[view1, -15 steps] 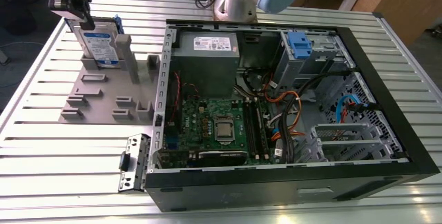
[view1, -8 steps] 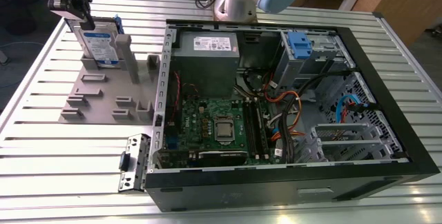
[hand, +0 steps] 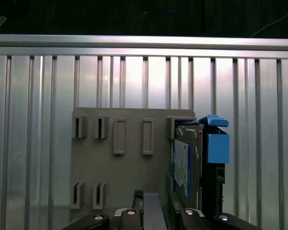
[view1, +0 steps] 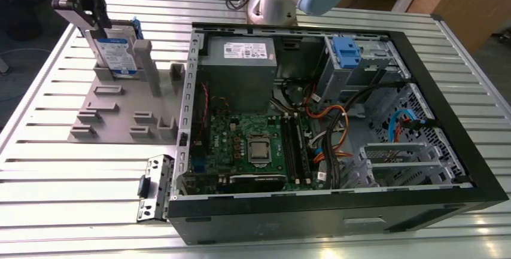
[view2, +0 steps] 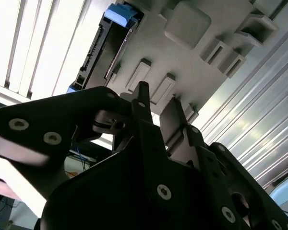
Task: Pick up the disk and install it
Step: 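Pick up the disk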
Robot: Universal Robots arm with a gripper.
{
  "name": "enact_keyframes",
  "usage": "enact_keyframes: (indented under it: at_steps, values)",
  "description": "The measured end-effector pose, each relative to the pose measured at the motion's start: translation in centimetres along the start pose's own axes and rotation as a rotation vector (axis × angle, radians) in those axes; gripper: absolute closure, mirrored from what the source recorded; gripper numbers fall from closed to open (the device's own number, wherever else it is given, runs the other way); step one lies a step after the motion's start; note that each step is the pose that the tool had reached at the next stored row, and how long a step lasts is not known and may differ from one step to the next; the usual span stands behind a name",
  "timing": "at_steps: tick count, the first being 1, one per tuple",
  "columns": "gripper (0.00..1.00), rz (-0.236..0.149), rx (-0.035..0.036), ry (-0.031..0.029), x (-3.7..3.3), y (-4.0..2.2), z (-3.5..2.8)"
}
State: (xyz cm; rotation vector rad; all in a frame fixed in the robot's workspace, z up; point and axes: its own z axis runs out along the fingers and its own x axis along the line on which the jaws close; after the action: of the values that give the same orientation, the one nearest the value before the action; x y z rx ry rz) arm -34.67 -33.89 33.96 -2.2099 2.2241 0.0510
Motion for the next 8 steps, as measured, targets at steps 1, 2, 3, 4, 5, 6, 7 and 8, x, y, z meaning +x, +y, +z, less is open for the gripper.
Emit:
enact_keyframes:
  at_steps: [1, 2, 3, 4, 5, 6, 7, 8]
  values:
    - [0.65, 0.0, 0.0, 0.0, 0.0, 0.0, 0.0]
    - [0.59, 0.0, 0.0, 0.0, 0.0, 0.0, 0.0]
    - [0.59, 0.0, 0.0, 0.0, 0.0, 0.0, 0.0]
    - [0.53, 0.0, 0.0, 0.0, 0.0, 0.0, 0.0]
    - [0.53, 0.0, 0.0001, -0.0001, 0.0, 0.0, 0.0]
    - [0.53, 0.0, 0.0001, 0.0, 0.0, 0.0, 0.0]
    - [0.53, 0.0, 0.0, 0.0, 0.0, 0.0, 0.0]
    - [0.53, 0.0, 0.0, 0.0, 0.0, 0.0, 0.0]
